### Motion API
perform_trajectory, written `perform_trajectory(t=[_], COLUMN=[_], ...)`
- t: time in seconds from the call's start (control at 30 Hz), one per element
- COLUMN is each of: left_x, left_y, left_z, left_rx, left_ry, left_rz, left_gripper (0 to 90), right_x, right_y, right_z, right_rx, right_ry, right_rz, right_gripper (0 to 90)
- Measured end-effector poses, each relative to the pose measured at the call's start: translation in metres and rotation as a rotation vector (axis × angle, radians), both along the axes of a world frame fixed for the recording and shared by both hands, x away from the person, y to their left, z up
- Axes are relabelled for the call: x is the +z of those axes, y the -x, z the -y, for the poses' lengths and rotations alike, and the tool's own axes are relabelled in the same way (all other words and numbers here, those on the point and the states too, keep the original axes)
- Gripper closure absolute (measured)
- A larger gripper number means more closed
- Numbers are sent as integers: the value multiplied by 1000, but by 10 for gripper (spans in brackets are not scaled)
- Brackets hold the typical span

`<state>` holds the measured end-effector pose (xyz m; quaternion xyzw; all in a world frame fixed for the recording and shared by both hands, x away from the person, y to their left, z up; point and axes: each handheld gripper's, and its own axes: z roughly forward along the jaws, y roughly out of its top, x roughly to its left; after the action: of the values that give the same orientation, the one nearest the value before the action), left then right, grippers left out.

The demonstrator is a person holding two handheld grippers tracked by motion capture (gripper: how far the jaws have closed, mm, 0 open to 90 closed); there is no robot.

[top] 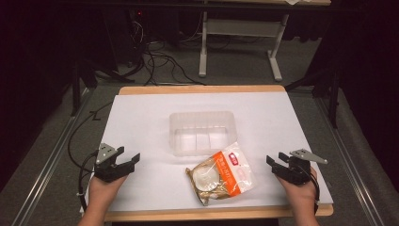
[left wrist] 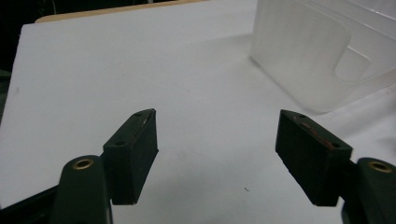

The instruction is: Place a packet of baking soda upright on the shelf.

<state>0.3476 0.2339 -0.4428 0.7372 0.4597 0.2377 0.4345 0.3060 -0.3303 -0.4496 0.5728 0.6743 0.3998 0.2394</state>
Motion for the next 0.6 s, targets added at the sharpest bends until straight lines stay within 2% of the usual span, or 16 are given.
perform_trajectory(t=[0.13,0.4,0.6], left_x=[0,-1,-3], left_y=[0,-1,-2], left_z=[-3,-2,1], left_rx=[10,8,-5], left_ry=[11,0,-14], left_rz=[-3,-10,-19], left_gripper=[297,296,294], right_x=[0,-1,2], right_y=[0,-1,1], right_z=[5,-1,-6], right_rx=[-17,16,33], right_ry=[-25,10,16], right_rz=[-7,2,15], right_gripper=[456,417,410])
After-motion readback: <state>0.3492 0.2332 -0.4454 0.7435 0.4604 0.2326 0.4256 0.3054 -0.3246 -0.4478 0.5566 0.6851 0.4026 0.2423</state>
